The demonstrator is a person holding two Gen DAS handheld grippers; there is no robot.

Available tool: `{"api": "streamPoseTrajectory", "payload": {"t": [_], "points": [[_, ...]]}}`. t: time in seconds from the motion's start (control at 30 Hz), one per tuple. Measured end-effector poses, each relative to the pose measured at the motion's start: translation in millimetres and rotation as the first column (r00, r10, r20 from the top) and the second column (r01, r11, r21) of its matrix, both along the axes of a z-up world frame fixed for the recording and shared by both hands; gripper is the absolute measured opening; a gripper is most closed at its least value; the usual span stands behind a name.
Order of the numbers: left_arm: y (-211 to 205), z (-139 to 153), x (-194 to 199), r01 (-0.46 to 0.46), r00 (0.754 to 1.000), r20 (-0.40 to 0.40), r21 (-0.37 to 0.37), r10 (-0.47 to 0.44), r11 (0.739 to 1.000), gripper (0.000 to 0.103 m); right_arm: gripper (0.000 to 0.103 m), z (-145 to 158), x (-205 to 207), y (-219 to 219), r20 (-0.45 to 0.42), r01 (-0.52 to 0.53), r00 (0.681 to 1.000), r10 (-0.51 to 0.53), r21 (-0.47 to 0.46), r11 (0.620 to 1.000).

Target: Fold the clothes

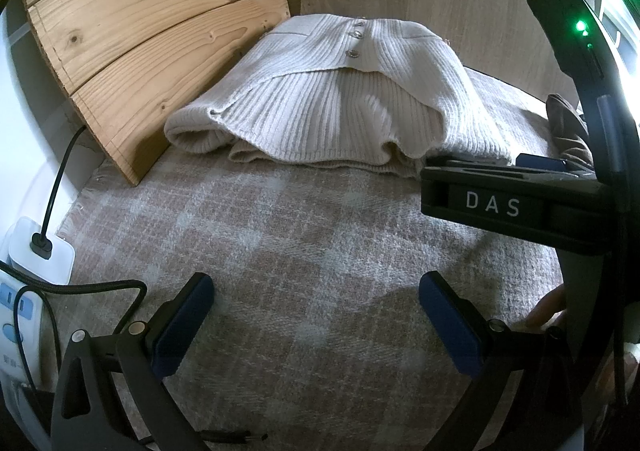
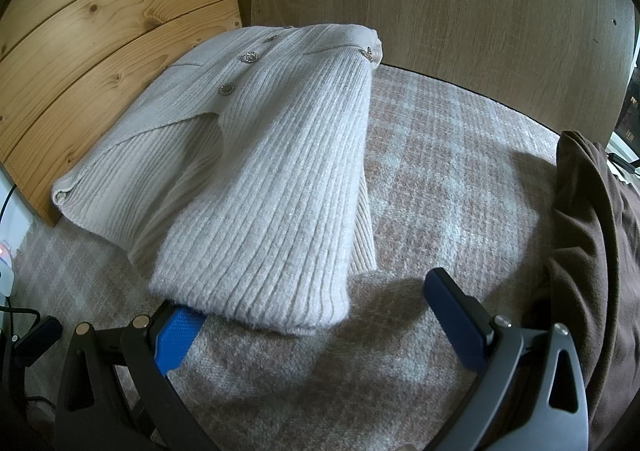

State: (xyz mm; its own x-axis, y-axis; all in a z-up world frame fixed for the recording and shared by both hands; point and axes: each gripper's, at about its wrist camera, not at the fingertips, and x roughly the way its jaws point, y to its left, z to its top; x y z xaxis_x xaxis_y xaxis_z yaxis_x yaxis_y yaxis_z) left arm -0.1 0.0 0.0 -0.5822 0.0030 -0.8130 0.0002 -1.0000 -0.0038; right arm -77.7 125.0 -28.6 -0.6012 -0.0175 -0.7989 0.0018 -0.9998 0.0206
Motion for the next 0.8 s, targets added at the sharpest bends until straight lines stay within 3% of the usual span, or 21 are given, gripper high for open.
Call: {"api": "streamPoseTrajectory", "payload": {"t": [0.57,0.8], "points": [[0,0,-1,-0.004,1.0,0.001,0.009,0.004,1.0,0.102,0.103,3,2,3,0.048,0.009,0.999,-0.009,-0.003,1.0],[-7,17,12,-0.015,1.0,-0.012,0.049,0.016,0.999,0.102,0.103,30,22,7,0.036,0.022,0.999,-0.021,-0.027,0.999]]}}
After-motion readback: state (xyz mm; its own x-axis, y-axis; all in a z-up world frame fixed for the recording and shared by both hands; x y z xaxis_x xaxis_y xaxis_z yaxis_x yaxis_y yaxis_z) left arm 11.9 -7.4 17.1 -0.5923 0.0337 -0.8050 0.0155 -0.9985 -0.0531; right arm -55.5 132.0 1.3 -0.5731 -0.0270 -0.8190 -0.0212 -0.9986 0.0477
